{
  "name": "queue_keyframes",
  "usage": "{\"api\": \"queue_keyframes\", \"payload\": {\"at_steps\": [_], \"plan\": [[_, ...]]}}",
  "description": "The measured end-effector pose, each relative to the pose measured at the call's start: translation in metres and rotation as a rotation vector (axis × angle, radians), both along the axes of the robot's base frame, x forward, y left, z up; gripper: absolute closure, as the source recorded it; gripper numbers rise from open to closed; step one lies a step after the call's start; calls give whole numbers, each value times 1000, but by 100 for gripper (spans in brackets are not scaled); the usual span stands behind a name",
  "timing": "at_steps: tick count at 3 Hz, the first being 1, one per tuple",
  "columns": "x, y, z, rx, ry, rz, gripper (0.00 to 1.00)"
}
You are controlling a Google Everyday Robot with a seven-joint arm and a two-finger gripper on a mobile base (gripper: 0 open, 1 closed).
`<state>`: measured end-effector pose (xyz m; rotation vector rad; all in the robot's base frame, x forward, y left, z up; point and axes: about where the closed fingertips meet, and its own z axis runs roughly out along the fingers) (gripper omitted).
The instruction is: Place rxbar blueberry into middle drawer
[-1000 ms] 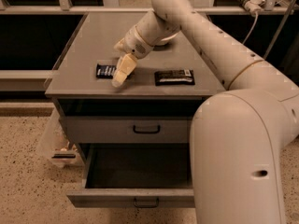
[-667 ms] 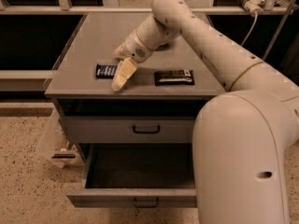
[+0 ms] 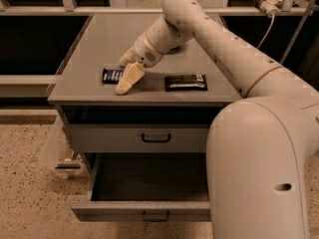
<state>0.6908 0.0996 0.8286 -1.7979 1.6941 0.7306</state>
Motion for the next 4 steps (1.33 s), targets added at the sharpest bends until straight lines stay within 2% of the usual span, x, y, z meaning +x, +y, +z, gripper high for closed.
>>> {"api": "queue_keyframes", "payload": {"at_steps": [2,3,4], "plan": [[0,0,0,0,0,0,82],[0,0,0,0,0,0,100],[0,0,0,0,0,0,100]]}}
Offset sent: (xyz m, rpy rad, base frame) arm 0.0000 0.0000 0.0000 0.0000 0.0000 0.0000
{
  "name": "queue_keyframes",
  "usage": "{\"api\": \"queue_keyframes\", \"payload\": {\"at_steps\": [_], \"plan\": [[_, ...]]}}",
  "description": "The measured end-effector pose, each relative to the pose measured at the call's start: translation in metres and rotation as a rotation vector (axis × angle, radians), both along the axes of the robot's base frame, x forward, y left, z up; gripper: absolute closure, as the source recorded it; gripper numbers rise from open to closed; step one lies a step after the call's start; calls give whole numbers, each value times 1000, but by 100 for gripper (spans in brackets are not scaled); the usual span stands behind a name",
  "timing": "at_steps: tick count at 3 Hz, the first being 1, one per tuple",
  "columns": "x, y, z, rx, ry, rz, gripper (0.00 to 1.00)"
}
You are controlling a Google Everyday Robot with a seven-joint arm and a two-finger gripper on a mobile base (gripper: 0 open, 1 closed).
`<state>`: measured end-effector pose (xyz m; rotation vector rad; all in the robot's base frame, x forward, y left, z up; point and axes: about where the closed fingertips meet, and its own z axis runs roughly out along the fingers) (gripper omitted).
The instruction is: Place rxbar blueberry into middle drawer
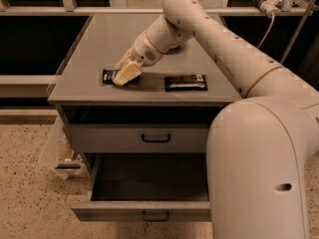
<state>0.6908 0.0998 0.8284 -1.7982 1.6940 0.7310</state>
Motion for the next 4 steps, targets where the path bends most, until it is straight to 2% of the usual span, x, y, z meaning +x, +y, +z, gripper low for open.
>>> {"api": "queue_keyframes", "payload": {"at_steps": [2,3,4], "plan": [[0,0,12,0,0,0,100],[-27,-21,21,37,49,-30,100],[-96,-62,63,144,135,-116,100]]}}
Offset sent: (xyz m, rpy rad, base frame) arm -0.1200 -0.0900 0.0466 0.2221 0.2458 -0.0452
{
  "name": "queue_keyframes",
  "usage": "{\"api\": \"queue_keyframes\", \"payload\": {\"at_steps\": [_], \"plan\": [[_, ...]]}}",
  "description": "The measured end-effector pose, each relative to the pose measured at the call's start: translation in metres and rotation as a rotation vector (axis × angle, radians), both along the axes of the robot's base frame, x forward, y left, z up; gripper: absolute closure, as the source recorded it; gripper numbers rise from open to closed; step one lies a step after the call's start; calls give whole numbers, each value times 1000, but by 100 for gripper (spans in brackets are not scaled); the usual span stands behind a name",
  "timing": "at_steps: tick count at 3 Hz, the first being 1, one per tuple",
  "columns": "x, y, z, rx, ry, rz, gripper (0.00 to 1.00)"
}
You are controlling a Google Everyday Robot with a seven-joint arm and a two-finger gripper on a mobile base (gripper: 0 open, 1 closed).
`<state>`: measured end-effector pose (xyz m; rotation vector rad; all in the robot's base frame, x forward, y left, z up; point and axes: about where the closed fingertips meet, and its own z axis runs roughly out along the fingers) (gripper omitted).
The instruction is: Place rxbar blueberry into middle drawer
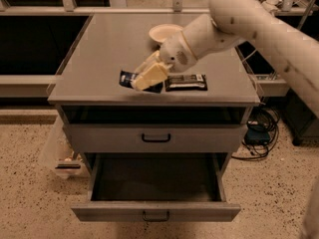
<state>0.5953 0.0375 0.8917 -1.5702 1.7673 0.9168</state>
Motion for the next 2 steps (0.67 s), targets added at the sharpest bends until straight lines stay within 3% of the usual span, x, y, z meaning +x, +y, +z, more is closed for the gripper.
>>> {"api": "queue_keyframes", "payload": {"at_steps": [2], "plan": [[-83,-74,-6,91,170,-166,100]]}}
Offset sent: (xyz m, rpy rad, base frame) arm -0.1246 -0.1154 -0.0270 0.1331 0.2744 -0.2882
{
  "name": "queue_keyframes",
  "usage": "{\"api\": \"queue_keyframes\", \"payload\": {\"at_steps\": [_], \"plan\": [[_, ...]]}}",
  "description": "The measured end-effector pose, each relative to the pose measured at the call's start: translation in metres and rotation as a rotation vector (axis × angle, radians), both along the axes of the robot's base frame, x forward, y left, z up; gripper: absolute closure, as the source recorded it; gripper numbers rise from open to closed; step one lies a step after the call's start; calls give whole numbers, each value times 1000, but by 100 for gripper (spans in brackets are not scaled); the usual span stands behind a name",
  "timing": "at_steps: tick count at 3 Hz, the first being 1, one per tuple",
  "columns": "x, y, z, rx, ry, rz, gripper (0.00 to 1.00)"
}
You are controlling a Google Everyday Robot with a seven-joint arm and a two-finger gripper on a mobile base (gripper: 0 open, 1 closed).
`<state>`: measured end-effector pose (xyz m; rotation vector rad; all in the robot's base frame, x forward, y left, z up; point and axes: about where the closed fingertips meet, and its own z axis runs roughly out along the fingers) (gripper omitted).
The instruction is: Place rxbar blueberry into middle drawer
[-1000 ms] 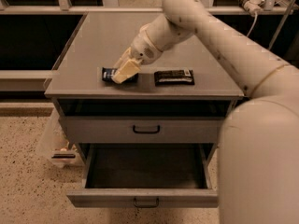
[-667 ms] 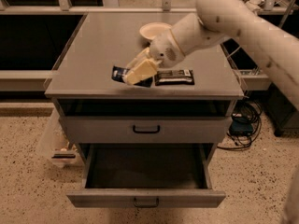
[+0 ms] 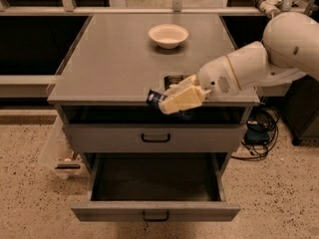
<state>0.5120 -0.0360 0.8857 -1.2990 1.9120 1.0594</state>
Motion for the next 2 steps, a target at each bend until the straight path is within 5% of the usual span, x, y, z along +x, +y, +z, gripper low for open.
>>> {"api": "queue_keyframes", "payload": {"at_steps": [1,2], "plan": [[-23,-21,-30,16,83,-84,100],[-41,-43,-57,-48,129,-218,100]]}}
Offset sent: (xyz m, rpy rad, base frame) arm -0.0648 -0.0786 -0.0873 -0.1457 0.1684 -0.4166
